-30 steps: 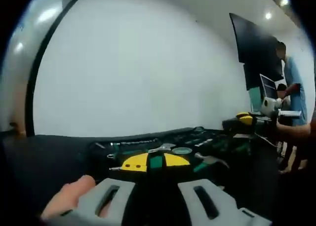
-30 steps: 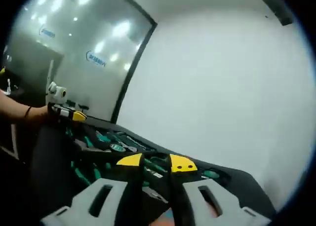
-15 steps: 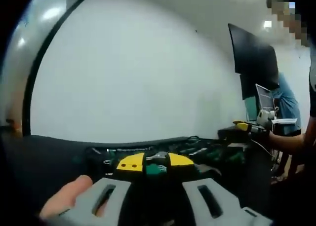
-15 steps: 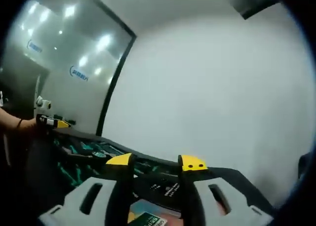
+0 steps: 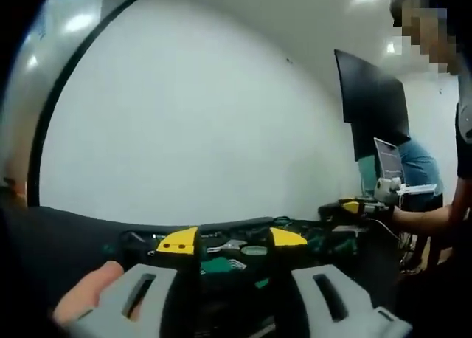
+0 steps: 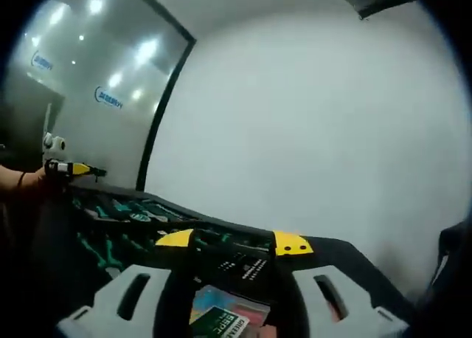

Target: Pick up the tools and put them into their designated positions in the toolbox.

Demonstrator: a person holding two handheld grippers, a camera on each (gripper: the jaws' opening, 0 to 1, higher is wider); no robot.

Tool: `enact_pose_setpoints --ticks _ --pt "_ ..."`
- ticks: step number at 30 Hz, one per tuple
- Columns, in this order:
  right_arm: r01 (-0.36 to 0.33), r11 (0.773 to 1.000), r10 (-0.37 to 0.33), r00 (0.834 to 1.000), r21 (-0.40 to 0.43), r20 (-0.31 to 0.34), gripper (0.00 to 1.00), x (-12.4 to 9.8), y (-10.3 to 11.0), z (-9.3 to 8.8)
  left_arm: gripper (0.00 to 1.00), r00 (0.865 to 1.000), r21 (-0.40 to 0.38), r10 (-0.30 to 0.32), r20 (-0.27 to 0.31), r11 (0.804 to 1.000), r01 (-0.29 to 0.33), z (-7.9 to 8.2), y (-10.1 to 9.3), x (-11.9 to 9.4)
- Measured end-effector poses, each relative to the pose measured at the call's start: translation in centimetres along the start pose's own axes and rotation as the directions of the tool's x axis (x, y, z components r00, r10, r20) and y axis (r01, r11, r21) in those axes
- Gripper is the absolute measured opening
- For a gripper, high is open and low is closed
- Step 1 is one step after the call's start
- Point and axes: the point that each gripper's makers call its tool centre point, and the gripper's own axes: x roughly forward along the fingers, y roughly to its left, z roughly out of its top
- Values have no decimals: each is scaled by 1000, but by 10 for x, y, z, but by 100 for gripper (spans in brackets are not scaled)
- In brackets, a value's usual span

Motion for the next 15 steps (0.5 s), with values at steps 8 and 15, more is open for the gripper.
enact_pose_setpoints --ticks 8,15 --pt "-89 996 88 994 -4 -58 68 7 16 -13 37 1000 -2 -4 9 1000 4 1 3 1" --pt "-73 996 74 997 42 -29 61 5 7 -10 42 1000 10 -18 11 1000 18 1 19 -3"
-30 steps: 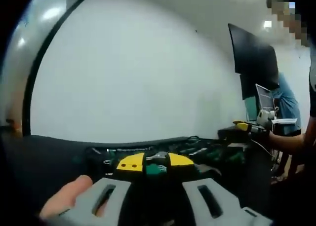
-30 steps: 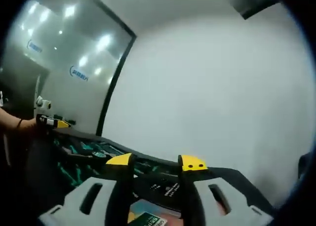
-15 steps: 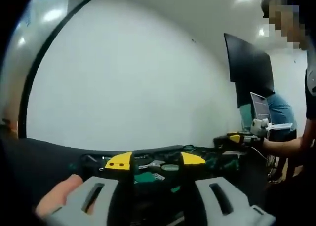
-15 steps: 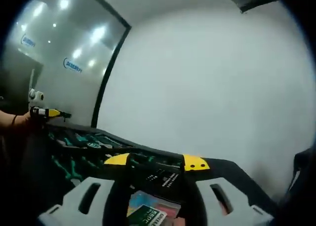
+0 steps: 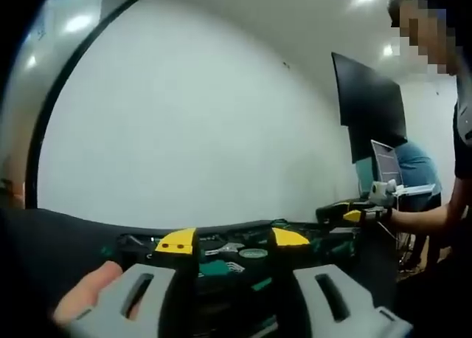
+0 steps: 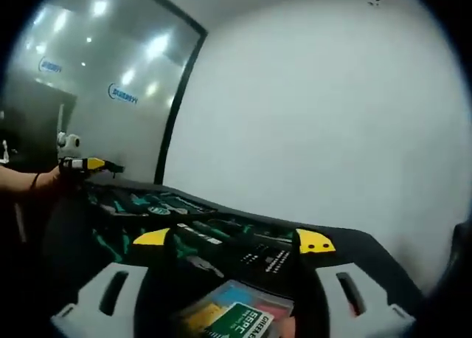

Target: Pick up the tools and put them into their designated positions in the toolbox.

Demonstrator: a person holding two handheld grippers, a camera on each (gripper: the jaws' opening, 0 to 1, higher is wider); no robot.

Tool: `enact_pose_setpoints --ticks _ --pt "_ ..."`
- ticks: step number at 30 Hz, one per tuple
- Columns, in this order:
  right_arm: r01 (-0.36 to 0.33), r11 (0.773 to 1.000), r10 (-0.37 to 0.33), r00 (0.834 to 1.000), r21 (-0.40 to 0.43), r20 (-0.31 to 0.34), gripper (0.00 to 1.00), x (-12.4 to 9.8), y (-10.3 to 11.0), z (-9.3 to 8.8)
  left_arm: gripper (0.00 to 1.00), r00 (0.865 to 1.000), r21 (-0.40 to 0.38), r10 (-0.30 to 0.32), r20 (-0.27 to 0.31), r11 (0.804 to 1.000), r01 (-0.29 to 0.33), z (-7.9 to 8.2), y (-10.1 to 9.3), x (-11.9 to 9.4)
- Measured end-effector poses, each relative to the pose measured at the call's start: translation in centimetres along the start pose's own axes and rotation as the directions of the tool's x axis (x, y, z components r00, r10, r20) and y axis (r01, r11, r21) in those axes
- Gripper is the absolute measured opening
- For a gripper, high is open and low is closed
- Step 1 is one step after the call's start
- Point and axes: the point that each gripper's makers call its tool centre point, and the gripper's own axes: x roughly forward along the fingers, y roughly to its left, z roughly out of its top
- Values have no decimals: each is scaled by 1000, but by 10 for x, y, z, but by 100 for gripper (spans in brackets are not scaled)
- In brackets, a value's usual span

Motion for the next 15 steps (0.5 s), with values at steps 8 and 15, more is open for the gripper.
enact_pose_setpoints --ticks 8,15 --pt "11 1000 -11 1000 8 2 58 0 1 0 51 1000 12 -14 -5 1000 14 -1 -8 1" --pt "-17 1000 17 1000 23 -4 54 0 11 0 50 1000 29 -5 -27 1000 5 -6 -15 5"
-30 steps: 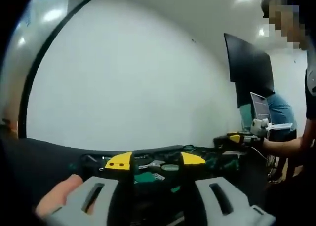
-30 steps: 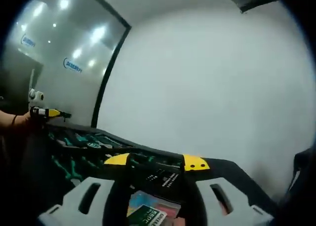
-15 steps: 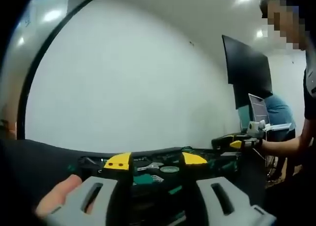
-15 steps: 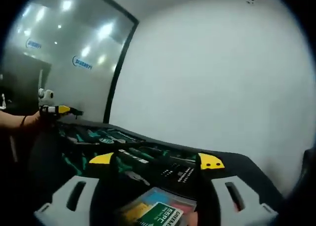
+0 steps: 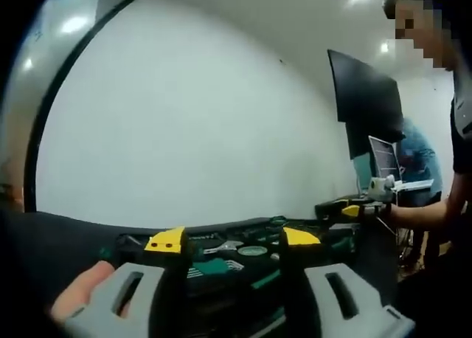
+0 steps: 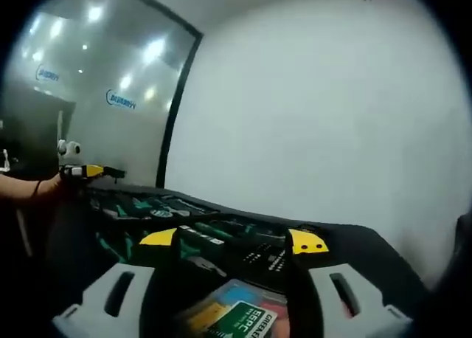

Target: Pick up the tools and put them into their designated positions in the toolbox.

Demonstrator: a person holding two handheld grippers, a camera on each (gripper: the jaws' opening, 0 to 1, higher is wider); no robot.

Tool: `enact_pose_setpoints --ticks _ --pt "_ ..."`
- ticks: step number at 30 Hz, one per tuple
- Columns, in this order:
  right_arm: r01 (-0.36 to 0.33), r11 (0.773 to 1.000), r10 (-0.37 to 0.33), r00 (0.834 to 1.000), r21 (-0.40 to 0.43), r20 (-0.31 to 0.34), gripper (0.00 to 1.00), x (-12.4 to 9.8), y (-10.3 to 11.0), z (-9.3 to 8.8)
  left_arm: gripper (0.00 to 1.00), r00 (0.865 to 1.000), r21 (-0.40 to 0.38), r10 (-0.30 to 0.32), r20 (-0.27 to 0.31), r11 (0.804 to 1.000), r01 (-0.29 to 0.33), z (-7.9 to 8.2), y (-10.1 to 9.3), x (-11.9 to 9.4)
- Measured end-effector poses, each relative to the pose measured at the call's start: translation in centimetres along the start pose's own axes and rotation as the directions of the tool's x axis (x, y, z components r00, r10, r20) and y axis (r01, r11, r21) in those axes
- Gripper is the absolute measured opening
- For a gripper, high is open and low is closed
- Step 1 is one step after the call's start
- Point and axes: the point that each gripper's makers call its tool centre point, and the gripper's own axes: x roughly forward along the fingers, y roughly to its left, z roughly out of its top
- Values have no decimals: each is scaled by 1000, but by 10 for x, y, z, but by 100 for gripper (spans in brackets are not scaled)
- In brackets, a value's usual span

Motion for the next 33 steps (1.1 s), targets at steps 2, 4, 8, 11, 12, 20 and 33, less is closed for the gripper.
enact_pose_setpoints --ticks 2,4,8,11,12,20,33 --pt "-8 1000 8 1000 -2 2 54 0 3 1 49 1000 1 2 -6 1000 -2 -1 0 0" --pt "-7 1000 7 1000 -7 2 54 0 1 0 48 1000 -7 3 -5 1000 -3 -1 10 -2" --pt "0 1000 0 1000 -6 1 54 0 1 0 47 1000 -12 5 -3 1000 -5 -1 12 -3" --pt "5 1000 -5 1000 -12 -10 54 1 0 -3 46 1000 -11 9 -5 1000 -9 0 0 -1" --pt "5 1000 -5 1000 -20 -12 54 2 -1 -4 45 1000 -12 11 -7 1000 -11 -1 -2 0" --pt "5 1000 -5 1000 -26 -16 54 2 -3 -5 43 1000 -20 16 -7 1000 -17 -1 4 -1" --pt "-1 999 0 1000 -48 -19 54 2 0 -6 39 999 -27 29 -15 999 -29 -7 12 -1"
